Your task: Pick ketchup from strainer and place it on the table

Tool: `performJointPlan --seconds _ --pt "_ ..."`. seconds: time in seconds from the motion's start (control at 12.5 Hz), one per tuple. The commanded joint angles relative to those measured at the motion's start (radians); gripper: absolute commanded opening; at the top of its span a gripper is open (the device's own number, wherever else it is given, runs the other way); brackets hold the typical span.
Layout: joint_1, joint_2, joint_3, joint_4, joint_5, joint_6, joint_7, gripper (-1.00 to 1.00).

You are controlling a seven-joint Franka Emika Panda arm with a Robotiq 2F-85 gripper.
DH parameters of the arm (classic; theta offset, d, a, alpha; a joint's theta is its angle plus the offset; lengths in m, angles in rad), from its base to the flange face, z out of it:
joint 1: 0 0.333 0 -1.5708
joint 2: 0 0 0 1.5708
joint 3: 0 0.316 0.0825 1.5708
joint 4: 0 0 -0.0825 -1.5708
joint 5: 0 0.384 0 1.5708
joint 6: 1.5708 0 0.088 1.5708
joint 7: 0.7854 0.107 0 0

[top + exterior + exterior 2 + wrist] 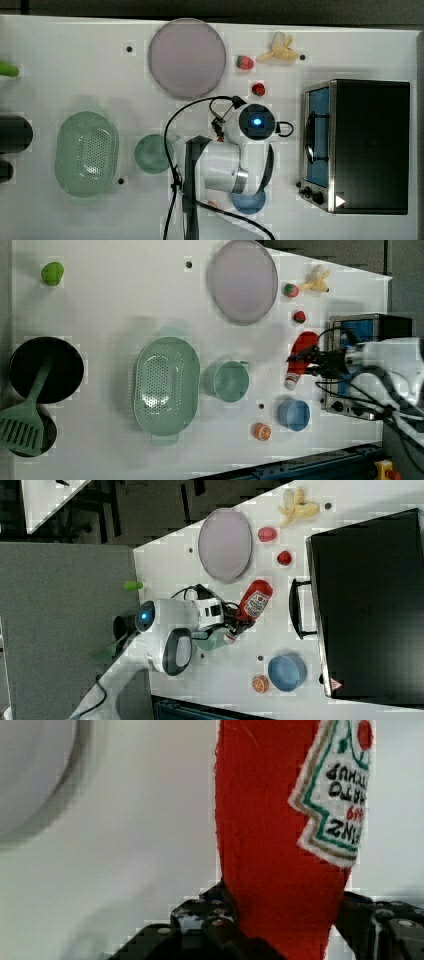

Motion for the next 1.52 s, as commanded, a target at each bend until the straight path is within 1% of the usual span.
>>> performJointPlan --seconds 0.08,0.16,0.24,0.4,0.56,0.8,1.04,1.28,1.52 --pt "0.025 0.068 0.012 0.010 -0.045 0.075 -0.051 0.62" --pt "0.025 0.095 0.012 0.011 -0.045 0.107 -0.051 0.85" --pt "0.025 0.105 0.012 0.013 -0.045 0.130 -0.051 1.00" --pt "0.025 0.074 0.017 0.029 -0.044 0.131 -0.050 1.00" --pt "0.025 -0.005 0.018 0.063 -0.044 0.083 -0.047 1.00" --pt "0.025 -0.138 0.017 0.159 -0.044 -0.121 -0.024 1.00" --pt "0.025 -0.227 0.014 0.310 -0.044 -0.352 0.152 1.00" --pt "0.025 -0.261 0.018 0.485 -0.043 -0.663 0.279 1.00" --pt "0.025 -0.260 0.022 0.639 -0.051 -0.818 0.282 1.00"
